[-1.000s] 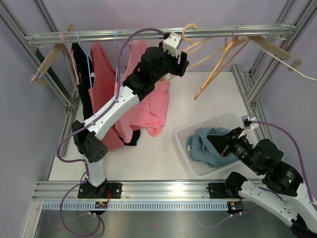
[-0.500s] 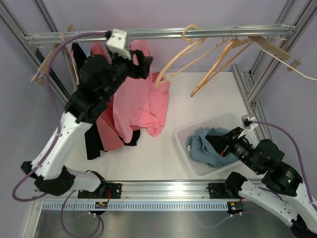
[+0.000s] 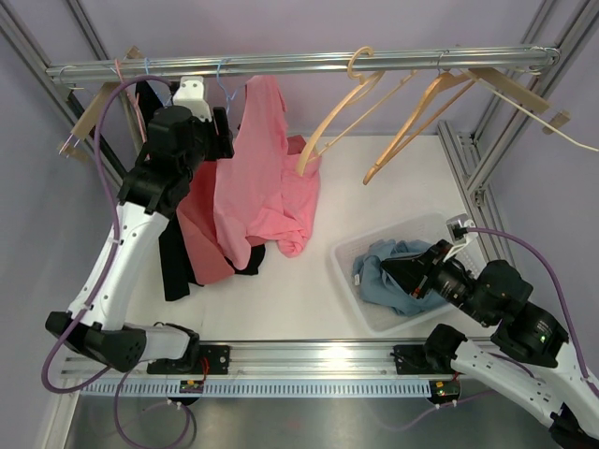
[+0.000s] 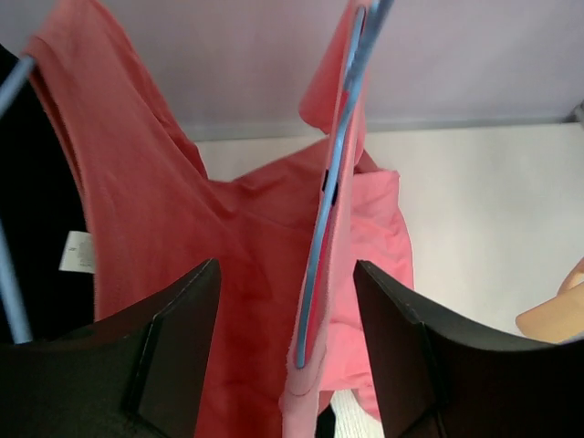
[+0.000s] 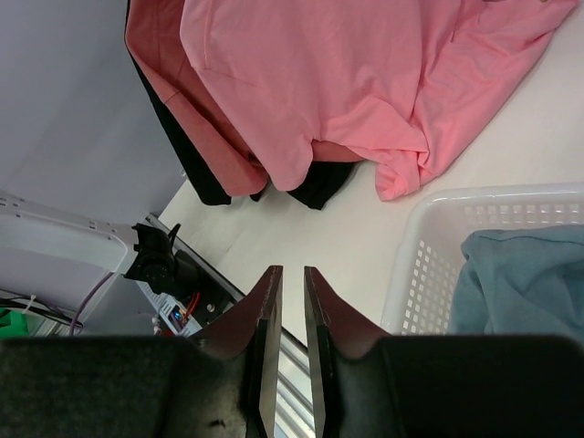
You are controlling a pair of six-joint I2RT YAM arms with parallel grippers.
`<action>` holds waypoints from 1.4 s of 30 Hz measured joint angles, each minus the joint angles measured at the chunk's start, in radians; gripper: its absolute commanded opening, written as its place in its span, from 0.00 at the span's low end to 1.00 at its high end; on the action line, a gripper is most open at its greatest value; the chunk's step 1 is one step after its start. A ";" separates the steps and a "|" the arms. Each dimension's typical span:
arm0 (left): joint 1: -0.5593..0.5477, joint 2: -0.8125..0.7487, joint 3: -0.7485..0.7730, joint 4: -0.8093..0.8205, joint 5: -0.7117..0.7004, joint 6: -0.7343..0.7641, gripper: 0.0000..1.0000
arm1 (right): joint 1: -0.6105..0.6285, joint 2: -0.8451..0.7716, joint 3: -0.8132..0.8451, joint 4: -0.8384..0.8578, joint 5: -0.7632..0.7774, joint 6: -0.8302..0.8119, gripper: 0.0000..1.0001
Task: Remove the t-shirt from the hanger
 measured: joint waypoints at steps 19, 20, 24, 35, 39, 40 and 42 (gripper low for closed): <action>-0.001 0.042 -0.066 0.075 0.025 0.050 0.00 | 0.000 0.092 -0.016 0.052 -0.058 0.012 0.25; -0.001 0.042 -0.068 0.076 0.027 0.053 0.00 | 0.000 0.097 -0.017 0.058 -0.063 0.015 0.25; -0.002 0.031 -0.079 0.092 0.046 0.052 0.00 | 0.000 0.115 -0.020 0.085 -0.078 0.022 0.25; -0.002 -0.056 -0.069 0.095 0.137 0.034 0.00 | 0.000 0.204 -0.020 0.179 -0.134 0.027 0.25; -0.002 -0.106 -0.049 0.105 0.161 0.018 0.00 | 0.000 0.220 -0.019 0.217 -0.143 0.030 0.25; -0.002 -0.118 -0.049 0.106 0.165 0.015 0.00 | 0.000 0.226 -0.019 0.226 -0.148 0.030 0.25; -0.002 -0.138 -0.049 0.106 0.179 0.009 0.00 | 0.000 0.243 -0.019 0.245 -0.154 0.030 0.27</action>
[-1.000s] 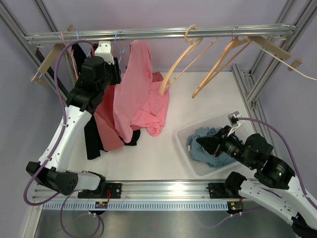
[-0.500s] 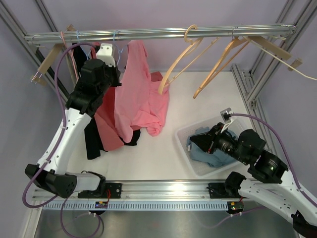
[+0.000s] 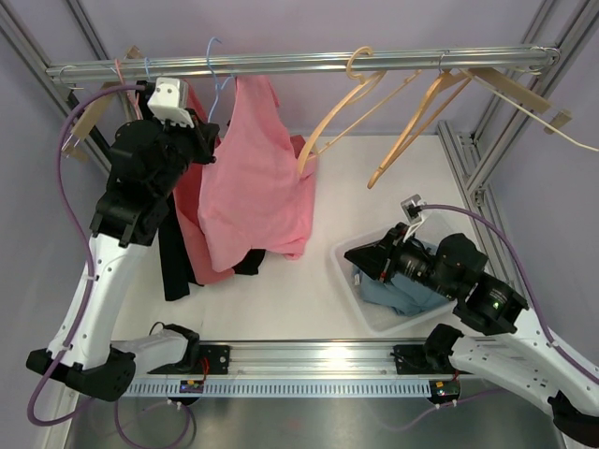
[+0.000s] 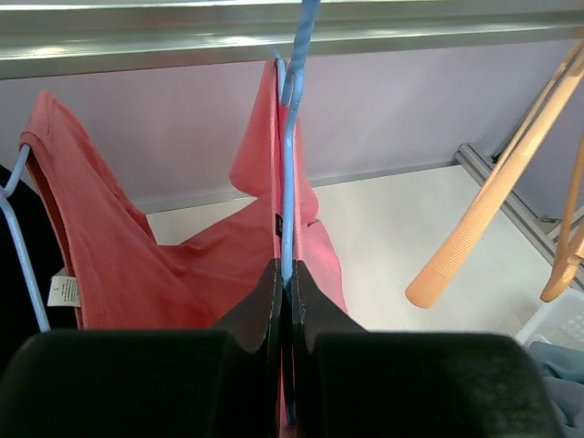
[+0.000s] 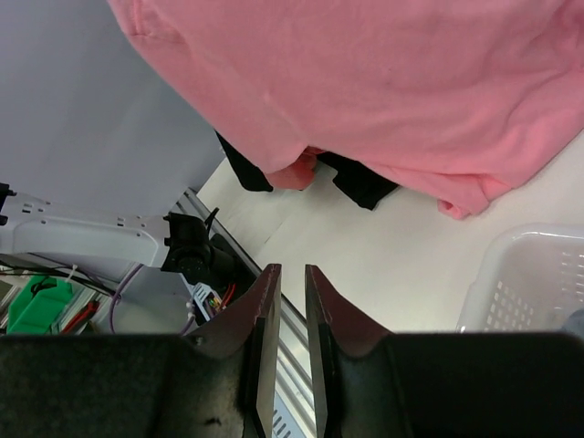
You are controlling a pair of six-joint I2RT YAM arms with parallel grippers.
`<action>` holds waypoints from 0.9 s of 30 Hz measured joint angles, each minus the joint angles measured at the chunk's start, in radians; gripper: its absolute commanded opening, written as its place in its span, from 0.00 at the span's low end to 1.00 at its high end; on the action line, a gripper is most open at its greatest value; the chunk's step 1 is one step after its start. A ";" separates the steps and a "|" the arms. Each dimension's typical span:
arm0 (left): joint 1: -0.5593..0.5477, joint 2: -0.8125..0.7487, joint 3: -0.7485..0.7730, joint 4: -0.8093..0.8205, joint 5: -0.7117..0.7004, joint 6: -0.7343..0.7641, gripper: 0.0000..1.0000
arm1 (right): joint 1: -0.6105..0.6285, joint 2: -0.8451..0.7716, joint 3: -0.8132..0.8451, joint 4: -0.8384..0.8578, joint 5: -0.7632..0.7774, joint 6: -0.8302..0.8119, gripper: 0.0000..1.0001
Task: Remove the t-shirt from the hanger
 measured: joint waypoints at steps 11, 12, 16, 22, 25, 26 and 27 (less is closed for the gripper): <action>0.000 -0.191 -0.130 -0.011 0.019 -0.090 0.00 | 0.200 0.183 0.029 0.121 0.080 -0.021 0.68; 0.000 -0.220 -0.145 -0.014 0.019 -0.104 0.00 | 0.245 0.217 0.044 0.133 0.099 -0.029 0.71; 0.000 -0.331 -0.194 -0.014 0.030 -0.166 0.00 | 0.409 0.367 0.109 0.195 0.188 -0.056 0.83; 0.000 -0.442 -0.246 -0.017 0.076 -0.276 0.00 | 0.616 0.577 0.274 0.241 0.351 -0.133 0.89; 0.000 -0.460 -0.245 -0.016 0.093 -0.330 0.00 | 0.719 0.674 0.372 0.308 0.446 -0.190 0.87; 0.000 -0.467 -0.245 -0.016 0.098 -0.347 0.00 | 0.748 0.703 0.399 0.332 0.470 -0.206 0.85; 0.000 -0.472 -0.243 -0.018 0.100 -0.361 0.00 | 0.768 0.731 0.427 0.343 0.498 -0.218 0.84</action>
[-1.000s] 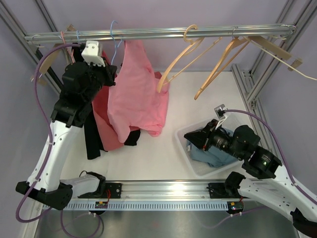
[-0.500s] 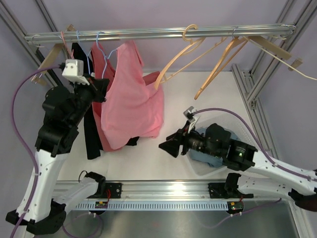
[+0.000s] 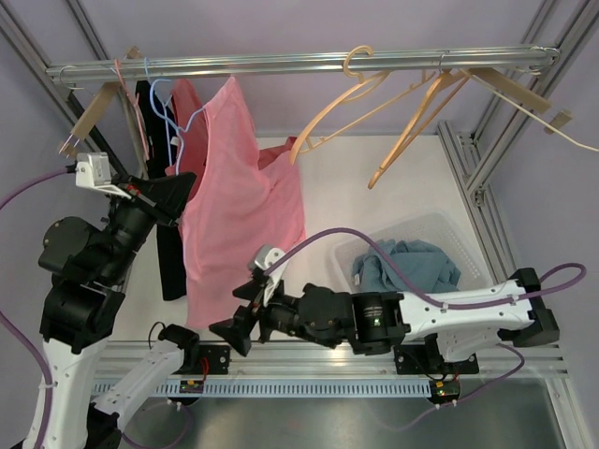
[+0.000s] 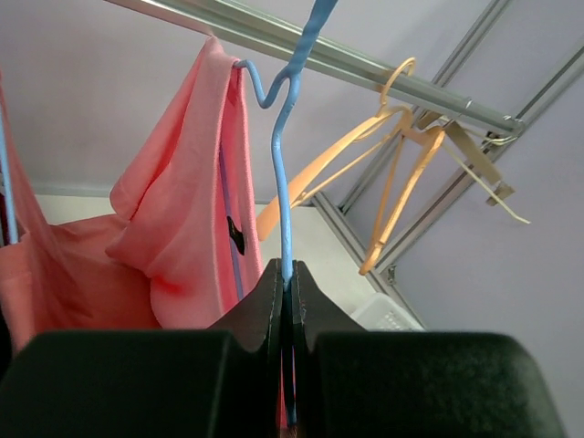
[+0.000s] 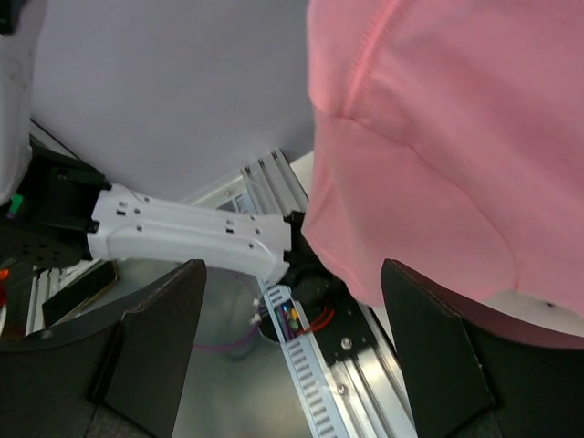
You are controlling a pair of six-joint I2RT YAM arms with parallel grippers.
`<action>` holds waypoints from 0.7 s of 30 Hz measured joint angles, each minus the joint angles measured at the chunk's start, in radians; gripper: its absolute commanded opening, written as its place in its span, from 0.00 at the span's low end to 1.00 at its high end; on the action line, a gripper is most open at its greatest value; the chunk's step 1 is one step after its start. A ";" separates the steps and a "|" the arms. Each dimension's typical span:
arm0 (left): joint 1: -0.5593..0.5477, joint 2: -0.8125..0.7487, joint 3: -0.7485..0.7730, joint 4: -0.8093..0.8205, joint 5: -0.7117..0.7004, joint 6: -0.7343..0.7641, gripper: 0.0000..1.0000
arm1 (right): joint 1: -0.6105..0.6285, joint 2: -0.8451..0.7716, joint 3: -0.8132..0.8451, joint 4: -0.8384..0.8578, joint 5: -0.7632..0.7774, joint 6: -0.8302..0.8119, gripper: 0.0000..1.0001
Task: Remove the t-shirt from the hanger
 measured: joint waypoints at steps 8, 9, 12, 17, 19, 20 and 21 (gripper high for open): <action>0.000 -0.043 0.021 0.002 0.025 -0.084 0.00 | 0.031 0.192 0.172 0.036 0.123 -0.053 0.76; 0.000 -0.049 0.021 0.002 0.029 -0.093 0.00 | 0.031 0.207 0.185 0.034 0.140 -0.060 0.71; 0.000 -0.062 0.024 0.001 0.035 -0.110 0.00 | 0.031 0.241 0.211 0.033 0.195 -0.086 0.50; 0.000 -0.067 0.042 0.002 0.048 -0.134 0.00 | 0.033 0.248 0.215 0.038 0.237 -0.113 0.04; 0.000 -0.072 0.045 0.002 0.052 -0.141 0.00 | 0.039 0.248 0.216 0.044 0.244 -0.117 0.00; 0.000 -0.076 0.045 0.002 0.054 -0.143 0.00 | 0.048 0.248 0.216 0.046 0.247 -0.121 0.00; 0.000 -0.081 0.045 0.001 0.054 -0.145 0.00 | 0.062 0.247 0.216 0.045 0.249 -0.128 0.00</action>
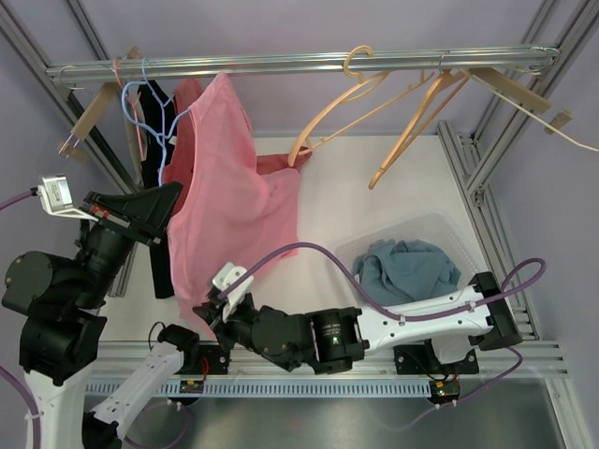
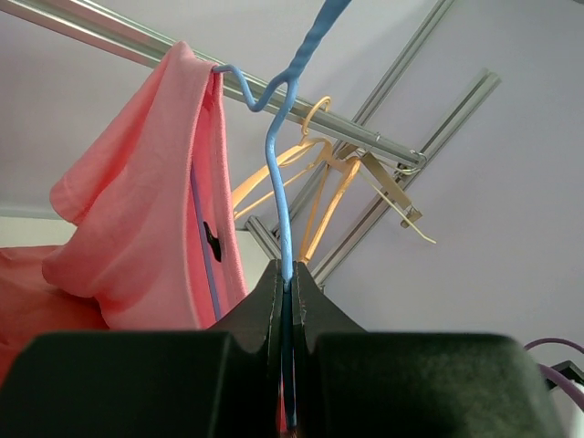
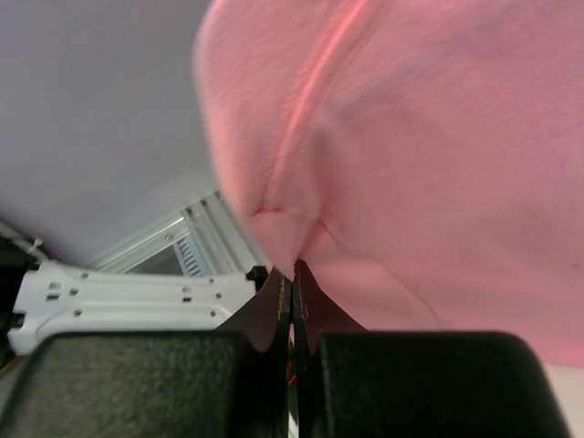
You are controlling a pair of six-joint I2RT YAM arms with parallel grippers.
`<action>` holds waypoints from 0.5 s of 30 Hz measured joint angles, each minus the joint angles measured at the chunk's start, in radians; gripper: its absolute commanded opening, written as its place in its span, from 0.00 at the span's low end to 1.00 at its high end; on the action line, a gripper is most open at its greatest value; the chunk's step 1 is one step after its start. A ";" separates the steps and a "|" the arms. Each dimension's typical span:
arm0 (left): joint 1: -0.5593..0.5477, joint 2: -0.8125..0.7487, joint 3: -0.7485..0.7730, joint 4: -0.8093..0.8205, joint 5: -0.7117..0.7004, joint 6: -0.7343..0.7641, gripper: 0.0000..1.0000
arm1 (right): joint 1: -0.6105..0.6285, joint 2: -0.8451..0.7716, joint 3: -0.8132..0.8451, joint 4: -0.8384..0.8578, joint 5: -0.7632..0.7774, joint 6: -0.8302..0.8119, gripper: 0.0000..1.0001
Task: Remove the t-shirt from the hanger
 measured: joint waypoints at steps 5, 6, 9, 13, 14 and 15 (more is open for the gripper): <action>0.000 -0.011 0.019 0.000 0.010 0.001 0.00 | 0.159 -0.004 0.039 -0.066 -0.020 -0.044 0.00; 0.000 -0.007 0.031 -0.002 0.020 0.000 0.00 | 0.199 -0.004 0.060 -0.096 -0.035 -0.045 0.00; 0.000 0.023 0.108 -0.013 0.053 0.000 0.00 | 0.276 -0.003 0.117 -0.159 -0.075 -0.036 0.00; 0.000 0.076 0.245 -0.018 0.097 0.000 0.00 | 0.302 -0.003 0.133 -0.206 -0.095 0.006 0.00; 0.000 0.087 0.275 -0.016 0.109 0.000 0.00 | 0.302 -0.004 0.125 -0.219 -0.095 0.018 0.00; -0.001 0.096 0.304 -0.021 0.120 0.000 0.00 | 0.302 -0.005 0.113 -0.230 -0.095 0.031 0.00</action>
